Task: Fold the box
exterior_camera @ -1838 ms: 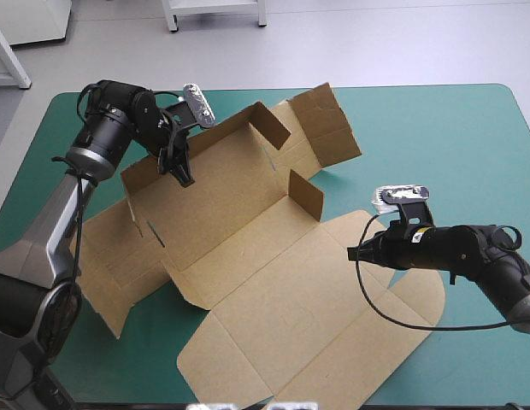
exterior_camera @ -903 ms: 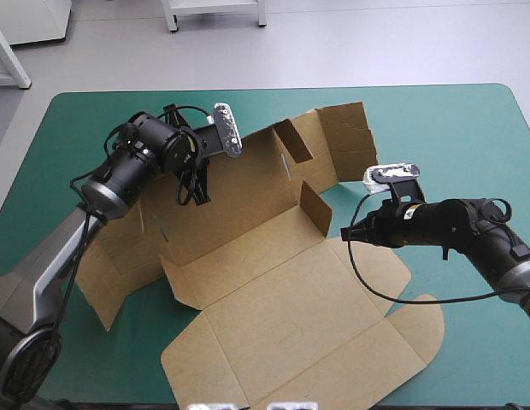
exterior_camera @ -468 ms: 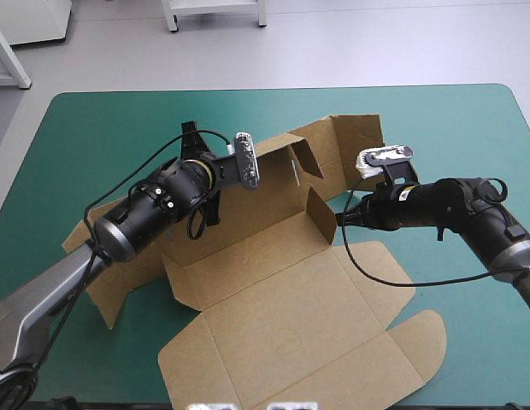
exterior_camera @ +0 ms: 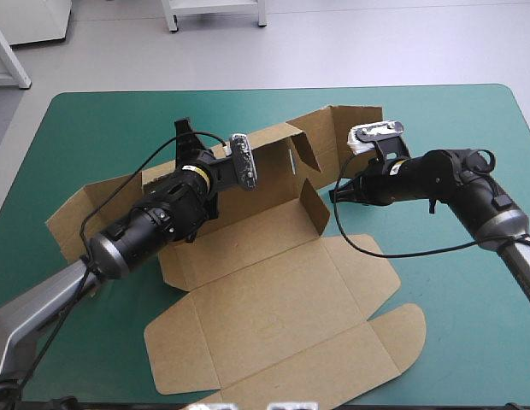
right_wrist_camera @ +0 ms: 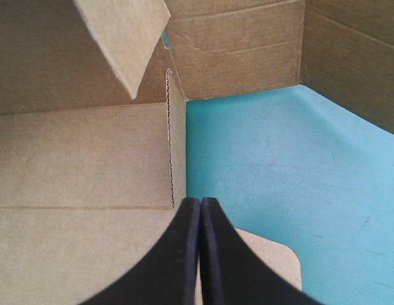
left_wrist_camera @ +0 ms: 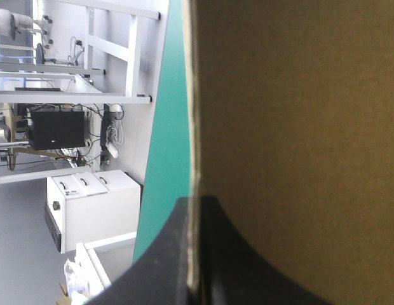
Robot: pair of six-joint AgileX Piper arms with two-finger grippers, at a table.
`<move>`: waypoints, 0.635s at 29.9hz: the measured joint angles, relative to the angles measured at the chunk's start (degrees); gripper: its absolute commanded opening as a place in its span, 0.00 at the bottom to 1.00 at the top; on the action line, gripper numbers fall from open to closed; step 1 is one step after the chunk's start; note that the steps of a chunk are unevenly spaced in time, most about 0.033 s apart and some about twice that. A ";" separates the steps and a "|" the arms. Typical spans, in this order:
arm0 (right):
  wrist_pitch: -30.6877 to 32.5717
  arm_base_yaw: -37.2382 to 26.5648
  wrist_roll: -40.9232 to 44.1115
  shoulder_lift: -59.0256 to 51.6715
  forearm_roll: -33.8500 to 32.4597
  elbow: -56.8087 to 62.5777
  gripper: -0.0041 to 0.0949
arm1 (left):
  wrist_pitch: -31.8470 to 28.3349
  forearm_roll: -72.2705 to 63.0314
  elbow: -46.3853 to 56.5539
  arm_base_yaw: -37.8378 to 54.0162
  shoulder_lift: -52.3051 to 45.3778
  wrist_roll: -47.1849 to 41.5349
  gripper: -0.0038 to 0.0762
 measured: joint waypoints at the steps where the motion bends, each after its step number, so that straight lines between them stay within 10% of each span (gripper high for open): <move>1: 0.15 0.00 0.00 0.40 0.00 -0.50 0.02 | -0.42 0.06 0.00 0.00 -0.44 0.00 0.04; 19: 2.55 0.00 0.00 2.07 -1.17 -5.43 0.02 | -2.79 12.60 9.65 -5.00 -2.18 -11.20 0.04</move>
